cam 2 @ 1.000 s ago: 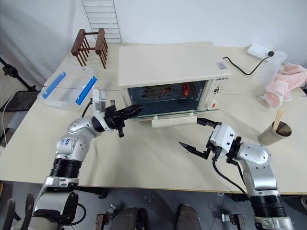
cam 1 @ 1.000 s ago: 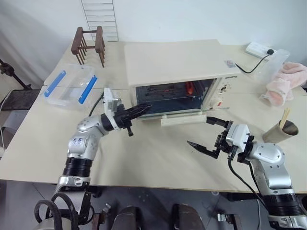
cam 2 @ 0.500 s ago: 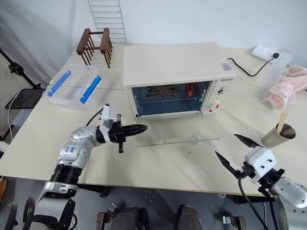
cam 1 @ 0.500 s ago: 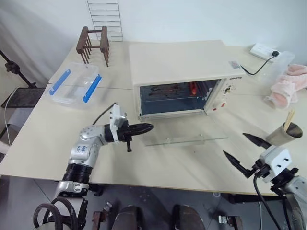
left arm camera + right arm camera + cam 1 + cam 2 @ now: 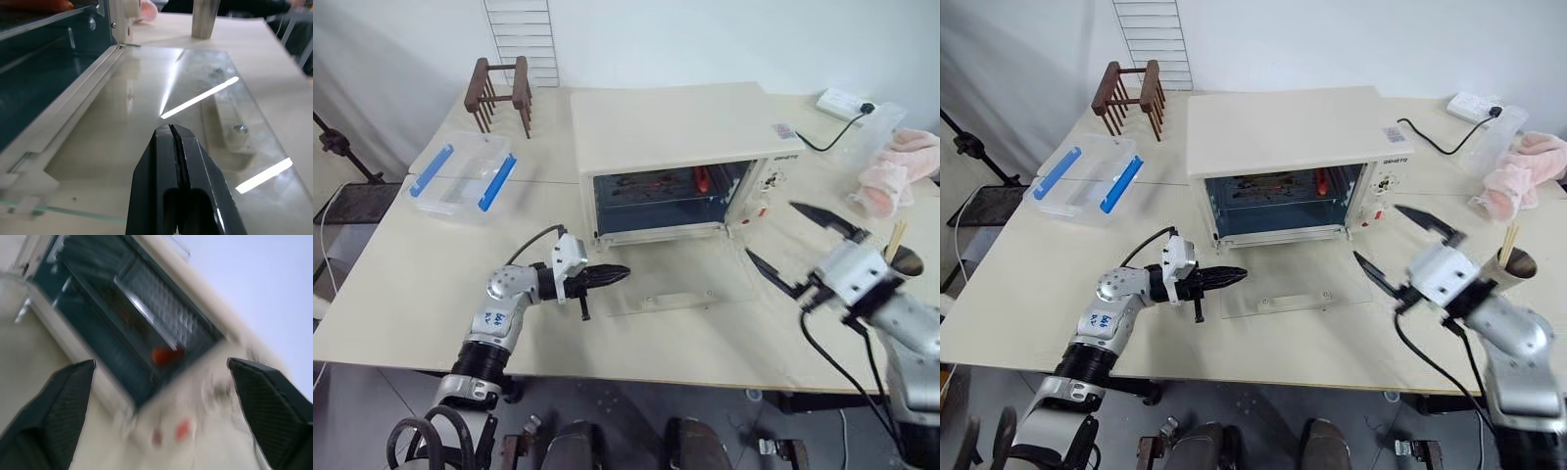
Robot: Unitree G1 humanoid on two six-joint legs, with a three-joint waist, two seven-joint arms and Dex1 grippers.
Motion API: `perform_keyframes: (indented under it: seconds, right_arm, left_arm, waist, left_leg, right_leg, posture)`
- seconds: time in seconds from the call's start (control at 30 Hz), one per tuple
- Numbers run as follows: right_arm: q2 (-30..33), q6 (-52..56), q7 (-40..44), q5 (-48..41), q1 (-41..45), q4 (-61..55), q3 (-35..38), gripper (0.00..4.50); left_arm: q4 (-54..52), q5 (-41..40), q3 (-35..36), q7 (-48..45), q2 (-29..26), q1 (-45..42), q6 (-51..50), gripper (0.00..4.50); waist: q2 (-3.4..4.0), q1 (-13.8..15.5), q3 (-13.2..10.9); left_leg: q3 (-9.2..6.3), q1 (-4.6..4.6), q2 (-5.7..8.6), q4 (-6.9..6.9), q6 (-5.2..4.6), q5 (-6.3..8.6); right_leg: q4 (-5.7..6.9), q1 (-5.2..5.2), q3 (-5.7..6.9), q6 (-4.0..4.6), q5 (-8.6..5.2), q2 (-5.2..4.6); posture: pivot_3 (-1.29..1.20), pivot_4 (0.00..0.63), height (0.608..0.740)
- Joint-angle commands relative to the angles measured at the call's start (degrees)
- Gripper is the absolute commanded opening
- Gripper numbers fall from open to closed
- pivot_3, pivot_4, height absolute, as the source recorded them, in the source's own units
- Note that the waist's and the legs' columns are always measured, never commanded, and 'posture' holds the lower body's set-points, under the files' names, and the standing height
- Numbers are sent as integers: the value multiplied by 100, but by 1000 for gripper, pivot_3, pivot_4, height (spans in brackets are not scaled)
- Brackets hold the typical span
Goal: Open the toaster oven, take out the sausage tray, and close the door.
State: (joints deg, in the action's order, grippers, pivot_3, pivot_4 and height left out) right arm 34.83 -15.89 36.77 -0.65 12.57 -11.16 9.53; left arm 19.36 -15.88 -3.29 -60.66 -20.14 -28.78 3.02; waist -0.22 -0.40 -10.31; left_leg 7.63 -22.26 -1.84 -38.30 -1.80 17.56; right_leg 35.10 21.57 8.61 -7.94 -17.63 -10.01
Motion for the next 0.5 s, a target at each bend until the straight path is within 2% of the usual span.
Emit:
perform_keyframes:
  seconds: [0.03,0.2,0.4,0.5]
  right_arm:
    - [-208,-97,-467,965,579,288,-690,4500]
    - [-377,-429,-1135,2273,1680,1313,-1573,4500]
    - [-800,-447,-1996,3309,2670,2690,-2341,4500]
    - [-903,-537,-2435,3747,3081,3240,-2649,4500]
  left_arm:
    - [-731,-391,254,139,-7,160,-173,1122]
    - [-1840,-914,634,372,-285,656,-914,2690]
    - [-2850,-1510,1360,994,-489,1477,-1565,4472]
    - [-3142,-1596,1618,1257,-498,1830,-1583,4472]
  waist:
    - [-1,10,-1]
    - [-1,12,-1]
    - [-1,-148,-1]
    - [-1,-185,-1]
  left_leg:
    - [-2,-5,-1,1,1,0]
    - [-13,-10,0,0,0,1]
    - [-27,-8,-8,0,1,0]
    - [-28,-7,-10,2,2,-1]
  right_leg:
    - [2,5,1,0,0,-1]
    - [9,6,7,0,0,-5]
    - [30,4,15,0,0,-13]
    - [36,6,18,0,0,-16]
  posture:
    - [0,150,740]
    - [0,150,740]
    - [0,150,740]
    - [0,150,740]
